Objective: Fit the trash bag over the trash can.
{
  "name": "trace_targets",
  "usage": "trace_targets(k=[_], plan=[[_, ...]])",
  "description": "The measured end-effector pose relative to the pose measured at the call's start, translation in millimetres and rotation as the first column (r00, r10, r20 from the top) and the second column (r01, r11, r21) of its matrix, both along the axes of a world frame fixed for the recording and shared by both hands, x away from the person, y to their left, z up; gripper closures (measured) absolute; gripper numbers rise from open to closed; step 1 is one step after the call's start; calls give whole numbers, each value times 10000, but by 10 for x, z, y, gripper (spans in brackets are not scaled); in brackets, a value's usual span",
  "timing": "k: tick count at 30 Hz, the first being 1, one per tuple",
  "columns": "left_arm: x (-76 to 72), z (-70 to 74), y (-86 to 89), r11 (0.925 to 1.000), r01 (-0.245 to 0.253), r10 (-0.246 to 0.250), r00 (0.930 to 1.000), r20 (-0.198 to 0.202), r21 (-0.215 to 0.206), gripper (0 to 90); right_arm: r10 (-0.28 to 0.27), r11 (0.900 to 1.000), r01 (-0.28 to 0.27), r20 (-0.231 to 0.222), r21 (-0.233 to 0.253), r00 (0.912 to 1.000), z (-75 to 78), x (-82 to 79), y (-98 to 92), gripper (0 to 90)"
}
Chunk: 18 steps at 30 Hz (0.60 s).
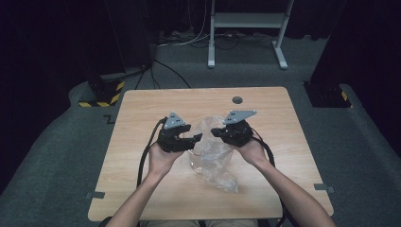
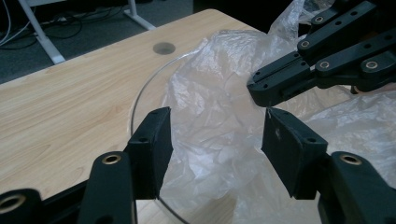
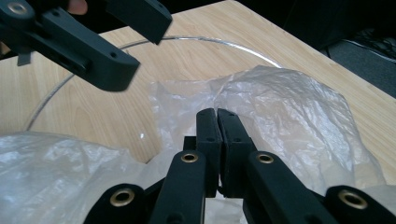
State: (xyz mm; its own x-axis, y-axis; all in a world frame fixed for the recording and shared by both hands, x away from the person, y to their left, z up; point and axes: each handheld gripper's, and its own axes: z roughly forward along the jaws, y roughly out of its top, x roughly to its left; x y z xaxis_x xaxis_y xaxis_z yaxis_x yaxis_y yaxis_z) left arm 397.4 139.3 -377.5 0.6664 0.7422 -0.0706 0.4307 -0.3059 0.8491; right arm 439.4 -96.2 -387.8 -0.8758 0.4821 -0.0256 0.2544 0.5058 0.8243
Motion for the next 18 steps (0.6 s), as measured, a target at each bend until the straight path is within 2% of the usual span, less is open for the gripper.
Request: trace_targets(k=[4, 7, 9, 12, 14, 18], plan=[[9, -3, -71, 9996, 258, -259, 9997, -42, -72, 423, 7, 10000, -7, 40, 75, 10000, 22, -39, -12, 877], [21, 3, -148, 9976, 658, -661, 9978, -104, -234, 419, -67, 9999, 66, 131, 140, 9999, 33, -69, -38, 865], [42, -3, -218, 9960, 886, -888, 9958, -246, -79, 417, -173, 9995, 169, 125, 265, 9998, 42, -90, -76, 834], [97, -45, -296, 9934, 1124, -1114, 9928, -446, 211, 417, -342, 9974, 332, 135, 647, 9993, 68, -127, -149, 726], [145, -71, -313, 9932, 1109, -1086, 9924, -579, 366, 419, -535, 9956, 511, 287, 782, 9982, 96, -166, -199, 675], [243, -98, -315, 9959, 815, -781, 9938, -797, 404, 424, -907, 9901, 856, 418, 1112, 9950, 153, -233, -321, 617]])
